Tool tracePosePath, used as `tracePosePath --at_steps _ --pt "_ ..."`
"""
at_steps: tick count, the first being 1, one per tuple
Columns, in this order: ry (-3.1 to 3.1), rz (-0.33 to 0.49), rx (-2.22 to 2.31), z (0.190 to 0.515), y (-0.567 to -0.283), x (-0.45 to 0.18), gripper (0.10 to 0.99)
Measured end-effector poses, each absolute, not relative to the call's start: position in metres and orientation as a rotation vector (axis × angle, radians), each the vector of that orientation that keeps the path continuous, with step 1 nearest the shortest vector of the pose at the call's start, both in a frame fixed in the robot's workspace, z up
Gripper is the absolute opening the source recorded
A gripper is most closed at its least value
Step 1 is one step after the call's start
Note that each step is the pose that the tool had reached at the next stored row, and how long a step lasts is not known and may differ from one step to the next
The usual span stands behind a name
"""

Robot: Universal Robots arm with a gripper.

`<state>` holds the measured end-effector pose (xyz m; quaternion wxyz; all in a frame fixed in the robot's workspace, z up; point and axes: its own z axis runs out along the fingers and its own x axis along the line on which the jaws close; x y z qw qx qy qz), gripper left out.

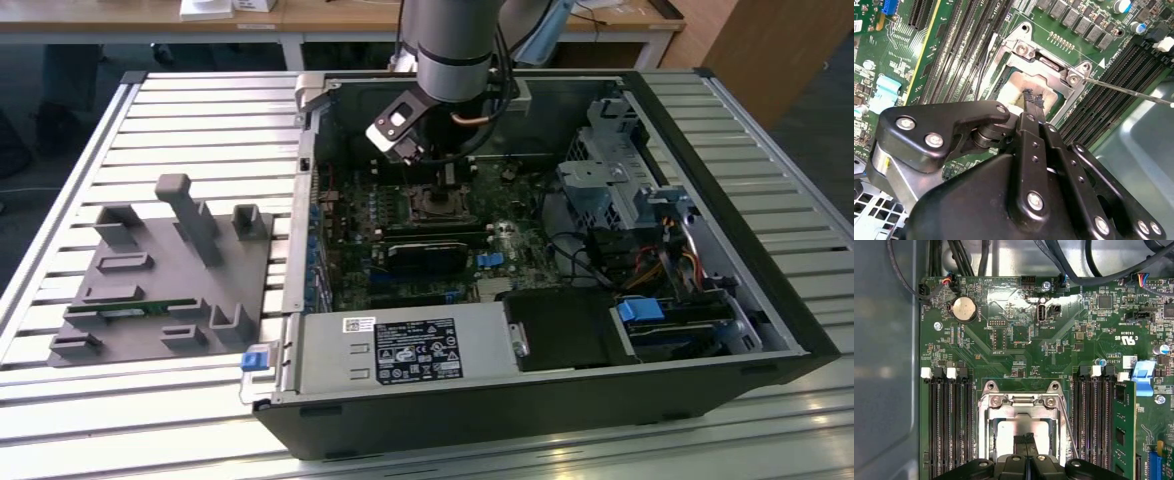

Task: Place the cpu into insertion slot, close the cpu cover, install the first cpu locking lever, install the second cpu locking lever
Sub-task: 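Install the first cpu locking lever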

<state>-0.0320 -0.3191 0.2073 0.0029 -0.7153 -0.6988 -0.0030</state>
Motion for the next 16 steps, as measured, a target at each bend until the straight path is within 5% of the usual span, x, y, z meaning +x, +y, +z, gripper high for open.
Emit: tracePosePath --at_steps 16 --pt "-2.189 -0.014 -2.241 0.2093 -0.3191 -0.032 0.106"
